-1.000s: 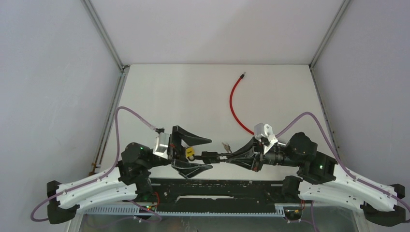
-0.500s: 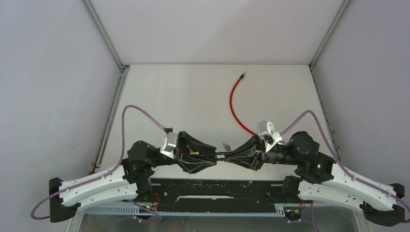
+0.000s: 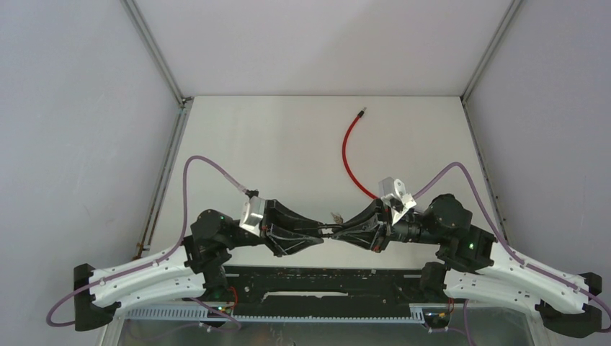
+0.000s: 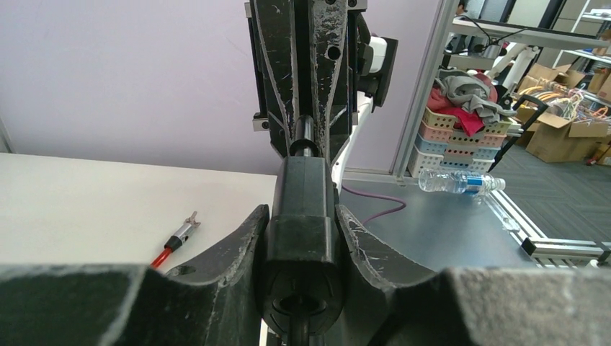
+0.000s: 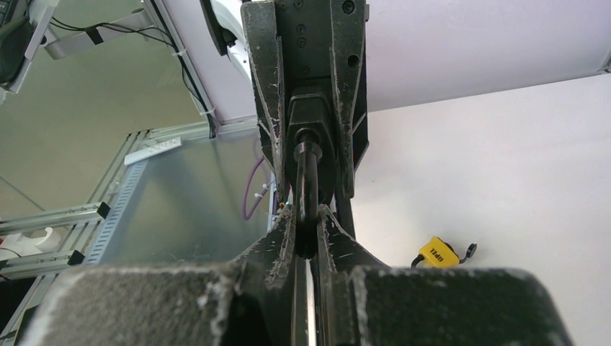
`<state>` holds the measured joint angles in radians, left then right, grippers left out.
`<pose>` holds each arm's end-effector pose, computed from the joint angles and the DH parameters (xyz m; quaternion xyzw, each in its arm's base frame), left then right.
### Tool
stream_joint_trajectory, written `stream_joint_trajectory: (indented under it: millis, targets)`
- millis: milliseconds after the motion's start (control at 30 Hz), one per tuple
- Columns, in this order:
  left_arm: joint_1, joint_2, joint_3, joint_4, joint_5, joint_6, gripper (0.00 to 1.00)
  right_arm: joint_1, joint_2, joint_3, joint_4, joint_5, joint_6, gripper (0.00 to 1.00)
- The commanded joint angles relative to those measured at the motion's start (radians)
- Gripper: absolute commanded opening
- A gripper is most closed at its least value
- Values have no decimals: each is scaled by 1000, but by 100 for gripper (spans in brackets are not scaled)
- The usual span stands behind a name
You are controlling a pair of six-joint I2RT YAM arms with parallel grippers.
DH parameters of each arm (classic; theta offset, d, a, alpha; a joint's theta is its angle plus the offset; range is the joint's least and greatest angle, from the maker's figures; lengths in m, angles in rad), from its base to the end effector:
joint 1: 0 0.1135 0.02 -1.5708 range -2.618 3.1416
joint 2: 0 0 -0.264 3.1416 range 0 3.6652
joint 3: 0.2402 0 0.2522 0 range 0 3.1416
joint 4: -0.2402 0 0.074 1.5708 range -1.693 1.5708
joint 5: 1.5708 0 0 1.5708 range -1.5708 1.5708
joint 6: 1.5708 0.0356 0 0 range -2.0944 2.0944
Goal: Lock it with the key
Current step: Lock the lock.
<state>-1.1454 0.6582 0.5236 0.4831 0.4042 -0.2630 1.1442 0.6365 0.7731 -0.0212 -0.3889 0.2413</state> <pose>0.0542 -0.1536 0.3380 0.3887 0.4381 -0.6072 0.5369 0.0491 0.1407 0.3755 -0.4145 0.5243 0.5668 0.4817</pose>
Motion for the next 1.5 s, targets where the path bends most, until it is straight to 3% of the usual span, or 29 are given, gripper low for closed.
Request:
stream_joint_trajectory:
  millis: [0, 467, 867, 1167, 1467]
  targets:
    - [-1, 20, 60, -39, -10, 3, 0, 9, 31, 36, 98, 0, -6, 0]
    - [-10, 90, 98, -3, 57, 22, 0, 152, 363, 27, 146, 47, -75, 0]
    - [-10, 20, 59, -59, 35, 34, 0, 101, 195, 18, 35, 78, -78, 0]
    - [-10, -26, 46, -110, 36, 47, 0, 48, 69, 79, -119, -56, -65, 46]
    - [-10, -52, 38, -111, 31, 50, 0, 39, 12, 91, -174, -5, -73, 46]
